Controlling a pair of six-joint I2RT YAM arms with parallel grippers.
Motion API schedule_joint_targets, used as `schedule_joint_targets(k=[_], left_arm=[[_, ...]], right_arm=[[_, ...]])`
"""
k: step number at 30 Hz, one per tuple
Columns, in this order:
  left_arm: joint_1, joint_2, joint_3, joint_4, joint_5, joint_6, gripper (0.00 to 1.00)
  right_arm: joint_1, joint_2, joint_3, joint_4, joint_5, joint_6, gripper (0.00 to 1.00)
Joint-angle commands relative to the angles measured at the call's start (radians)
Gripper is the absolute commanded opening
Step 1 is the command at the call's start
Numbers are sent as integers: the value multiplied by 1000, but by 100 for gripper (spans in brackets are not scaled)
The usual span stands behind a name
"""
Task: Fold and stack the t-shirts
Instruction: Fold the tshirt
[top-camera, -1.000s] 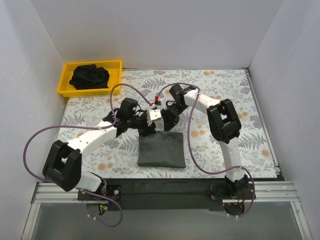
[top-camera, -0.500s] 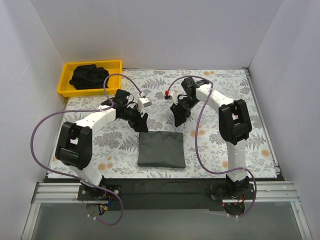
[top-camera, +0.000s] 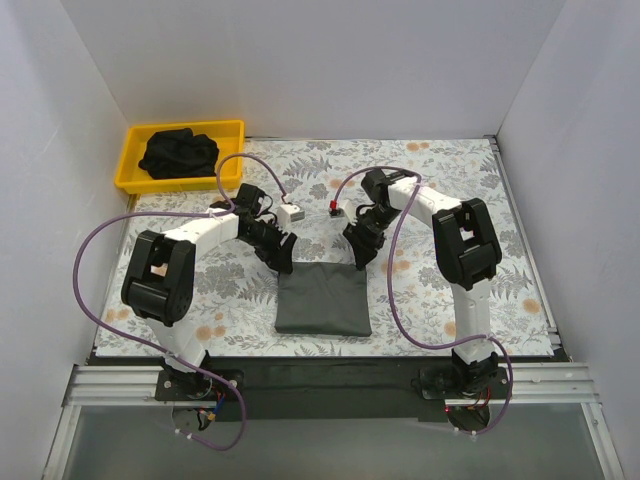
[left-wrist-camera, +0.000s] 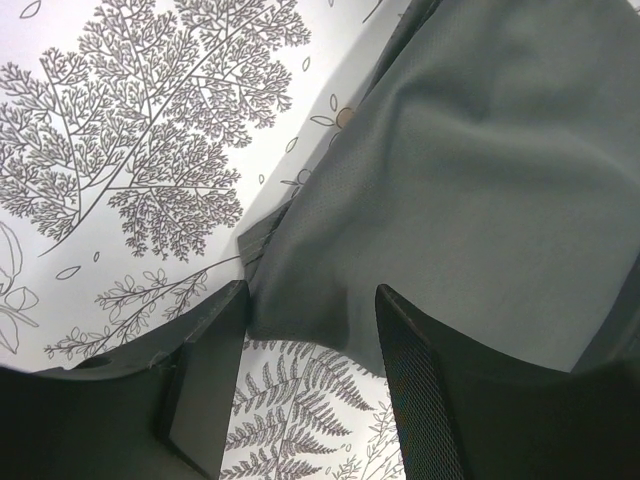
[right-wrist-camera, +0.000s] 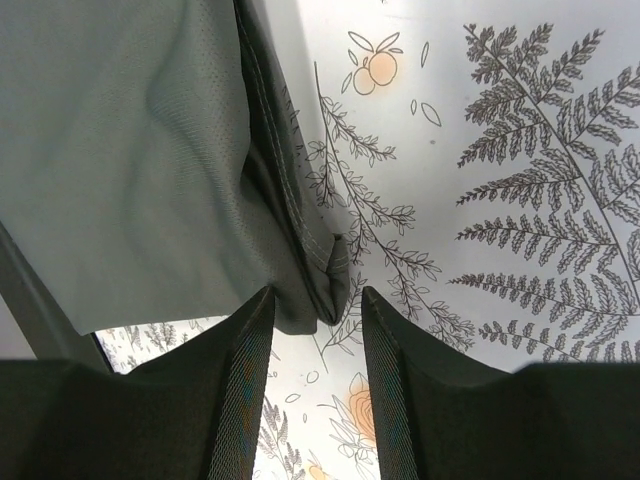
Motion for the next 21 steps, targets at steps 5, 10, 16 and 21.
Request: schedule_joint_targets(k=[5, 10, 16, 21], left_arm=[[11, 0, 14, -2, -30, 6, 50], [14, -15, 11, 8, -49, -8, 15], [26, -41, 8, 22, -95, 10, 0], [38, -27, -9, 47, -144, 23, 0]], right_arm=[[0, 4, -7, -18, -6, -32, 40], [2, -30, 10, -33, -23, -29, 1], [0, -68, 32, -50, 17, -17, 1], [-1, -38, 58, -38, 43, 17, 1]])
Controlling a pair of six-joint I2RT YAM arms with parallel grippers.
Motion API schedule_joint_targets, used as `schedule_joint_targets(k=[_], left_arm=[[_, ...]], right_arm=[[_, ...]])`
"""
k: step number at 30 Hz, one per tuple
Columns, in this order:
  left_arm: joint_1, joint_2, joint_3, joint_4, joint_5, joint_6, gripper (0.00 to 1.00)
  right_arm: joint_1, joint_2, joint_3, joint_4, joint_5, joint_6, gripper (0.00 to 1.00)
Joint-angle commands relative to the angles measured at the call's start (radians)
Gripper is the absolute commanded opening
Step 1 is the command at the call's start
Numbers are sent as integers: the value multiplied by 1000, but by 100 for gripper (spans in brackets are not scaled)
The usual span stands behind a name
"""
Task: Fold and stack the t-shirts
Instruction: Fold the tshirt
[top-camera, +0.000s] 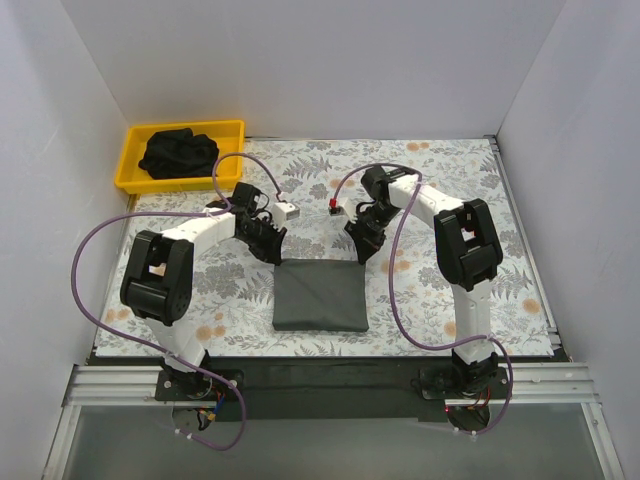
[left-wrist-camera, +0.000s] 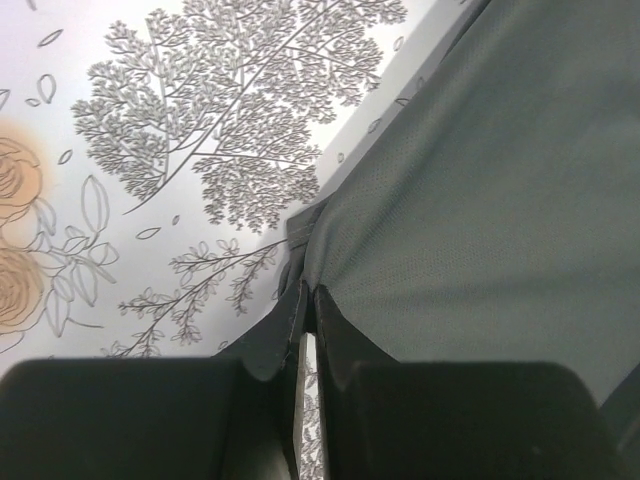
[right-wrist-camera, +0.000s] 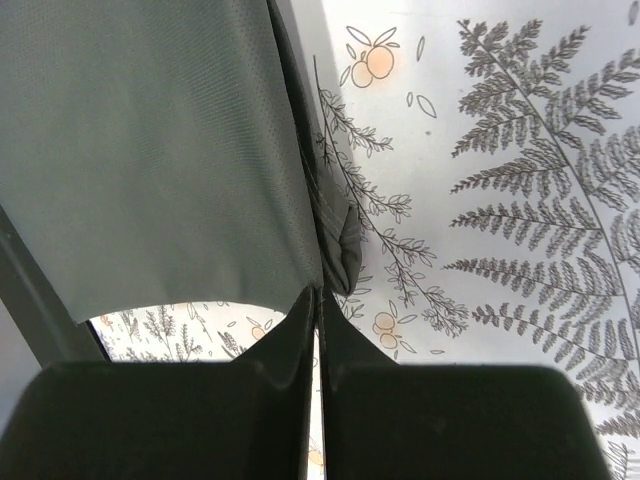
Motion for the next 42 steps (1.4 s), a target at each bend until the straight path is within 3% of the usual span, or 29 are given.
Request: schedule_joint_targets(k=[1, 3, 5, 6, 8, 9, 11, 13, 16, 20, 26, 31, 36, 39, 42], left_arm=[[15, -25, -7, 34, -54, 12, 0], [15, -8, -1, 54, -55, 0, 0], [16, 3, 20, 53, -51, -21, 16], [21, -5, 25, 50, -38, -25, 21], [33, -43, 23, 51, 33, -41, 33], [50, -101, 23, 45, 73, -46, 38], [55, -158, 45, -22, 186, -61, 48], [55, -222, 60, -112, 297, -39, 49], [39, -282, -10, -140, 425, -158, 50], [7, -221, -136, -53, 444, -339, 43], [5, -117, -205, 56, 353, -500, 40], [10, 1, -184, 120, 272, -526, 40], [62, 170, -23, 122, 245, -496, 38], [81, 207, 75, 79, 294, -465, 37], [79, 120, 92, 53, 422, -474, 41]], right_arm=[[-2, -13, 49, -6, 20, 37, 1], [-2, 3, 61, 13, 48, 49, 1], [-2, 6, 86, 19, 68, 74, 7], [-3, 3, 95, 19, 69, 83, 25], [-11, -35, 109, 14, 59, 115, 39], [-17, -57, 118, 13, 30, 126, 55], [-34, -141, 107, 16, -54, 156, 61], [-38, -236, 46, 20, -139, 186, 68], [-11, -311, -104, 34, -329, 255, 72], [55, -267, -225, 57, -421, 296, 63], [90, -223, -366, 275, -328, 445, 67], [63, -109, -341, 362, -178, 506, 66], [8, -29, -197, 376, -109, 531, 66], [-20, -23, -131, 357, -145, 536, 67], [-14, -105, -101, 323, -217, 551, 68]])
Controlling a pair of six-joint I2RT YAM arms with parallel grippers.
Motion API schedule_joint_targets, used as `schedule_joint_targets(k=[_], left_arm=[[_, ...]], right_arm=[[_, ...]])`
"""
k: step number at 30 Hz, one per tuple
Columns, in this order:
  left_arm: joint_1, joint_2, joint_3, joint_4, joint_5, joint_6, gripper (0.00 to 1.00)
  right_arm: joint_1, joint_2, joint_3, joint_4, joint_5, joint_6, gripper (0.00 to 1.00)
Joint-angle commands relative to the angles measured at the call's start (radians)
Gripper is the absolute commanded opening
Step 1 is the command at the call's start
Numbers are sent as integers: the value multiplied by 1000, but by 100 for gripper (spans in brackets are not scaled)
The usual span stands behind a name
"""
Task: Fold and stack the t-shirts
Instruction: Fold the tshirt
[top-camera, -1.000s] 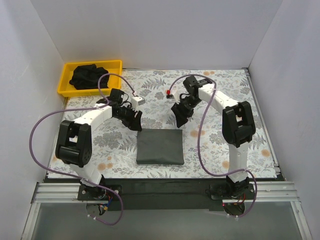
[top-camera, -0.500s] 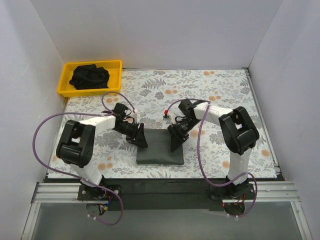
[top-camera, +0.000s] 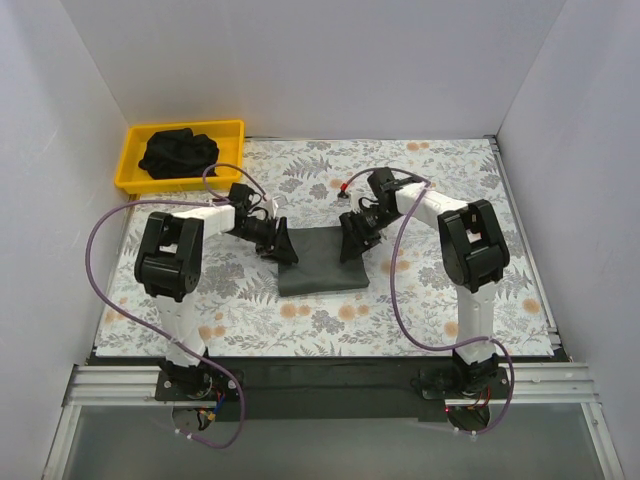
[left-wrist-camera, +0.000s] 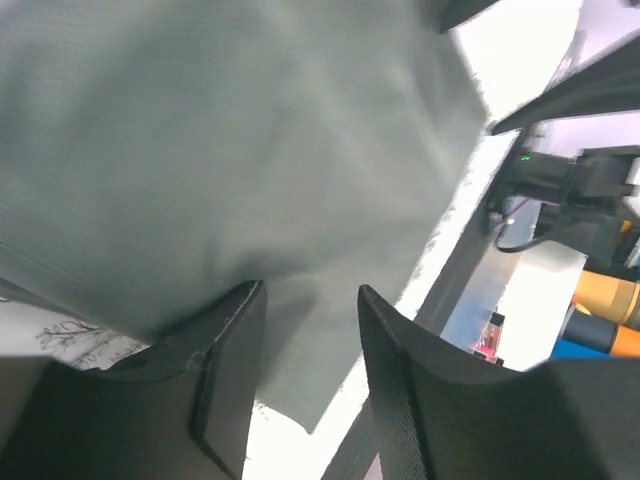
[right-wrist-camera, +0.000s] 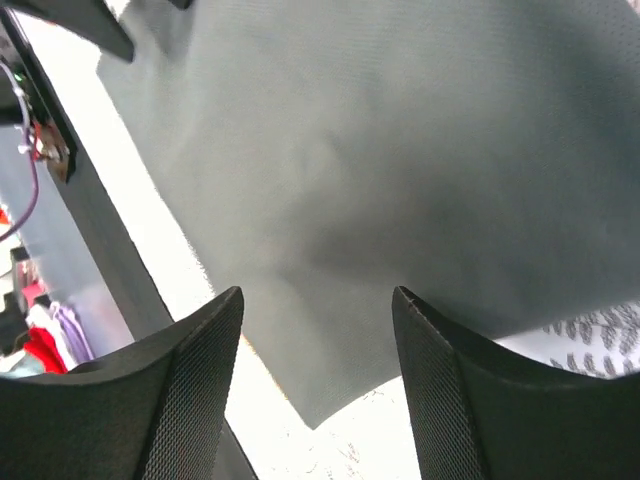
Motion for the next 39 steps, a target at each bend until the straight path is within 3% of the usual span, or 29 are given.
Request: schedule_joint_targets(k=[1, 6, 7, 10, 12, 16, 21, 27, 33, 35, 39], left_arm=[[6, -150, 15, 11, 139, 4, 42], [-50, -301, -147, 155, 259, -236, 44], [-68, -321, -228, 254, 271, -357, 44], [-142, -371, -345, 435, 237, -546, 44], [-166, -352, -376, 500, 229, -595, 44], [-159, -281, -379, 487, 198, -559, 45], [-82, -79, -339, 292, 167, -283, 46], [30, -5, -393, 258, 193, -217, 45], [67, -95, -374, 180, 186, -169, 44], [87, -196, -307, 79, 227, -67, 45], [58, -471, -204, 11, -22, -13, 49]], right_arm=[[23, -135, 17, 10, -58, 15, 69], [75, -265, -145, 131, -231, 177, 70], [103, -273, -173, 182, -252, 208, 70], [158, -247, -214, 205, -311, 228, 66], [164, -190, -218, 210, -361, 234, 64], [145, -90, -211, 213, -365, 213, 61], [82, 11, -280, 211, -363, 155, 57], [51, 46, -345, 208, -366, 101, 56], [40, -76, -327, 135, -428, 33, 57], [26, -169, -279, 104, -435, 10, 59], [-73, -265, -222, 75, -452, 56, 62]])
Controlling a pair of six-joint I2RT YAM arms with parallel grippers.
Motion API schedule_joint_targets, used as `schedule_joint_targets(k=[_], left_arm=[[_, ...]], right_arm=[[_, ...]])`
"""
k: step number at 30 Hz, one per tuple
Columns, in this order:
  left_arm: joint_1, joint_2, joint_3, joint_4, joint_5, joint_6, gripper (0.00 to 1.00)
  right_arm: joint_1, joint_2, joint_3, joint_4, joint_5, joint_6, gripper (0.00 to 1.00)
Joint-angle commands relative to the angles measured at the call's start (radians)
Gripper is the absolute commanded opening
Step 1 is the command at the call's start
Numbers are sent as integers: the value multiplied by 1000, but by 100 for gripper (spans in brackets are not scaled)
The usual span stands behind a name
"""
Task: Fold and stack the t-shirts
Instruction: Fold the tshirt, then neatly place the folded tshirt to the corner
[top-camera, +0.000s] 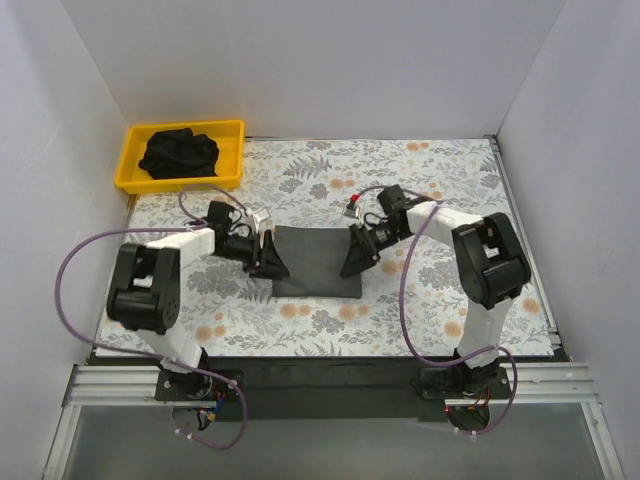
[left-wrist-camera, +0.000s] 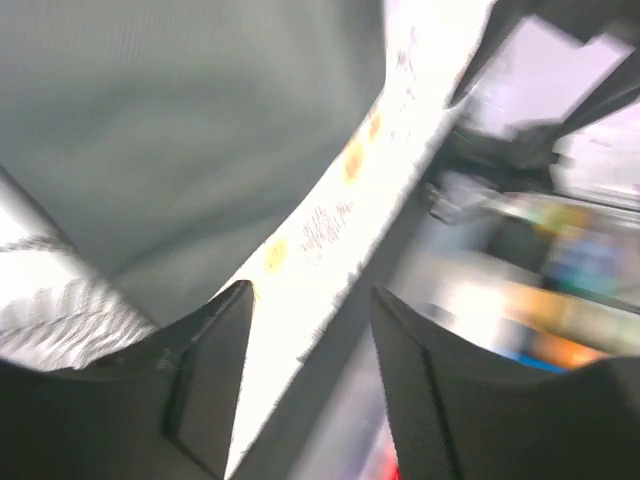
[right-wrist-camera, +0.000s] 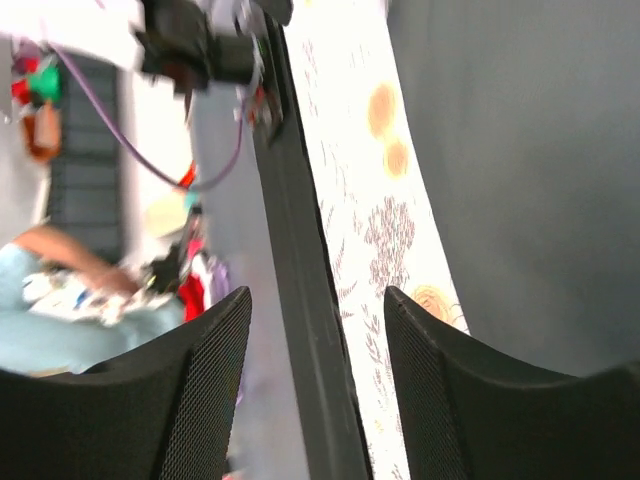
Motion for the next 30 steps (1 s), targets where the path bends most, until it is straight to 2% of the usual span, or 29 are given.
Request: schedule_joint_targets(k=[1, 2, 3, 6, 8, 11, 15, 19, 24, 27, 30], left_arm=[[-35, -284, 138, -99, -295, 95, 51], [-81, -300, 184, -122, -349, 95, 52], [-109, -311, 210, -145, -391, 101, 66], [-254, -312, 269, -178, -581, 82, 84], [-343, -274, 290, -162, -674, 69, 85], [-397, -176, 344, -162, -760, 94, 86], [-489, -21, 497, -217, -923, 91, 87], [-547, 40, 539, -219, -995, 104, 88], [-584, 125, 498, -210, -1037, 92, 88], [-581, 206, 494, -236, -1111, 107, 89], [-552, 263, 487, -253, -1068, 129, 89]], right_arm=[[-135, -126, 77, -45, -32, -13, 63], [-163, -144, 80, -51, -6, -16, 64], [-216, -176, 83, -56, 14, -20, 64], [-293, -216, 103, -77, 107, -31, 66], [-316, -228, 110, -89, 149, -37, 66], [-336, -248, 113, -90, 173, -36, 67], [-336, -287, 84, -93, 181, -39, 68], [-336, -324, 68, -96, 218, -48, 69], [-336, -331, 65, -96, 232, -50, 71], [-336, -330, 73, -99, 239, -51, 74], [-336, -331, 70, -102, 246, -54, 80]])
